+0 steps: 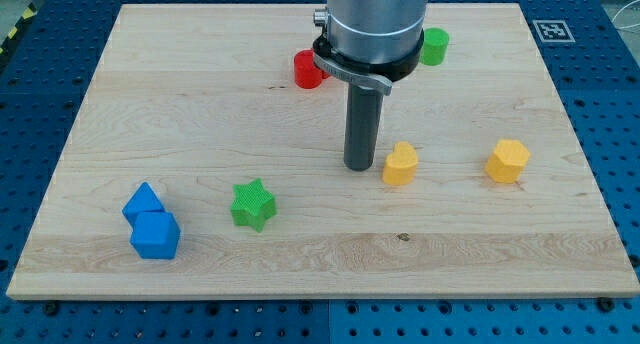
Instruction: Move yellow heart slightly right
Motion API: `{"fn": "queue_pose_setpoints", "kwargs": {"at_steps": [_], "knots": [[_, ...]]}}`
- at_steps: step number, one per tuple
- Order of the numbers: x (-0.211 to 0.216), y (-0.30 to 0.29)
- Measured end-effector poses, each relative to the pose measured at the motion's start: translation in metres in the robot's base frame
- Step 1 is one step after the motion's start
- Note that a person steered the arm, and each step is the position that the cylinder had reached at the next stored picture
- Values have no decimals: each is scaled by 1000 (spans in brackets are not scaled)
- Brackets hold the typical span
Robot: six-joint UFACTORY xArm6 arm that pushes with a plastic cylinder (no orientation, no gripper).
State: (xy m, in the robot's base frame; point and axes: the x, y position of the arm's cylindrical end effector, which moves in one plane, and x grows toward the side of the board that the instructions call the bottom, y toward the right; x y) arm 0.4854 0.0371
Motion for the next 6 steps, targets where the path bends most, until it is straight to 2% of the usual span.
{"fn": "queue_pose_setpoints", "kwargs": {"at_steps": [2,4,6], "knots": [[23,5],[4,9],[4,19]]}}
